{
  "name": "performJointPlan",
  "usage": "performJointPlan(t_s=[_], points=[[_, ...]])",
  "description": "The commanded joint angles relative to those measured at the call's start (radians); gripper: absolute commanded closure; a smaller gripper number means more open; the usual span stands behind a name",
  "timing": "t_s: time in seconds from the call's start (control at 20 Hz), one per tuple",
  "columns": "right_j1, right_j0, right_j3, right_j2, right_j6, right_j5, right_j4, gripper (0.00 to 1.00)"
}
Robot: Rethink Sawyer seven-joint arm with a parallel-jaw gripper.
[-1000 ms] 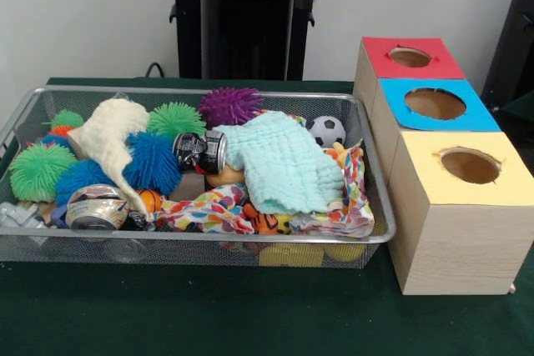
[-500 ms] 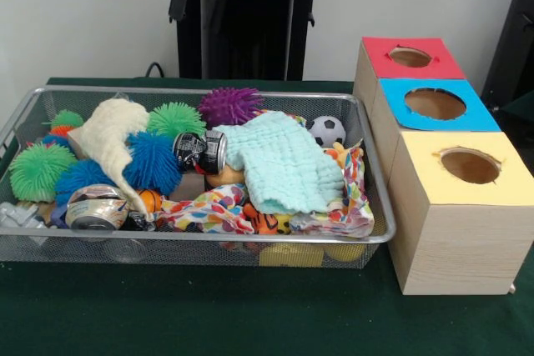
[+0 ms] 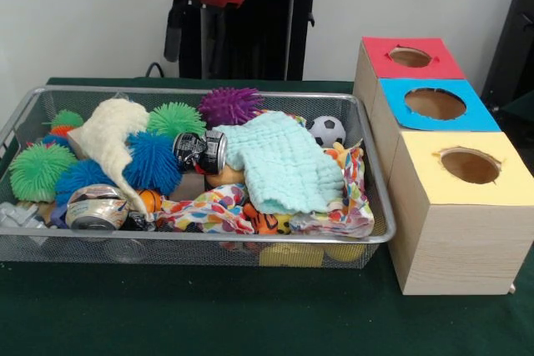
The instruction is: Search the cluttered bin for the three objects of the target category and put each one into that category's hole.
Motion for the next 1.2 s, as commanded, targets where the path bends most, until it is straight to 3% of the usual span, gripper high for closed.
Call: performJointPlan(t_s=[0.05,0.5,0.8,1.2], points=[[0.030,-0.117,0.087,0.274,-0.216,0.021,-0.146,0.00],[0.015,-0.206,0.024,0.377,-0.334,0.184,-0.287,0.00],[0.031,-0.244,0.030,0.441,-0.271,0.163,-0.331,0.00],[0.046,-0.224,0.040,0.477,-0.137,0.104,-0.326,0.00]])
